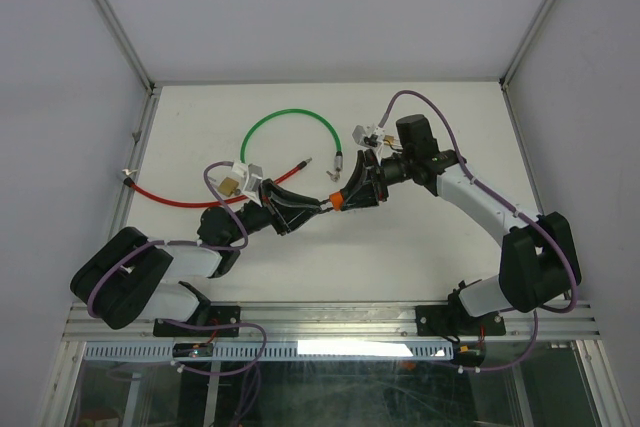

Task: Lock with the key
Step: Lock the lock.

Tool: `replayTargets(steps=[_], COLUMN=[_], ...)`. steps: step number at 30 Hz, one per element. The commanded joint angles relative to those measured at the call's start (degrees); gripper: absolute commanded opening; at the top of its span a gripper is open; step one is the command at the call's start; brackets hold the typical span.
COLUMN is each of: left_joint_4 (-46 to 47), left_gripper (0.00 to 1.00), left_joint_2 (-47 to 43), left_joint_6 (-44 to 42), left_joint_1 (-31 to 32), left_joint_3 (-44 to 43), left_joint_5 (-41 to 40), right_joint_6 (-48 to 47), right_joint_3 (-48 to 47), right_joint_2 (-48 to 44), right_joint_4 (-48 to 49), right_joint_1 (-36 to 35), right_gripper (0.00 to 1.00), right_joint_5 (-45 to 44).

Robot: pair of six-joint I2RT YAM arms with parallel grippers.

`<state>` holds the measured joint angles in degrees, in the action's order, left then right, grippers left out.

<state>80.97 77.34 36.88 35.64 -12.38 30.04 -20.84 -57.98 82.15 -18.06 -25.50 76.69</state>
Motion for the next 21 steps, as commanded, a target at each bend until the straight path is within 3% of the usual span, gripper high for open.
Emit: replayTargets(steps=[1, 21], left_joint_4=[1.21, 1.14], left_gripper=[0.29, 0.28], left_joint_2=[-0.89, -0.62], left_joint_6=[-1.2, -1.37], left_joint_1=[0.18, 0.2], left_joint_3=[-1.11, -0.73], left_joint_5=[-0.69, -0.33], right_joint_6=[0.76, 1.15], right_joint_3=[-1.88, -1.82], right_joint_2=[-0.68, -0.95], right_joint_4=[2.68, 3.04], right_joint_1=[0.43, 0.68], right_gripper=[0.0, 0.0], right_joint_5=[1.08, 0.84])
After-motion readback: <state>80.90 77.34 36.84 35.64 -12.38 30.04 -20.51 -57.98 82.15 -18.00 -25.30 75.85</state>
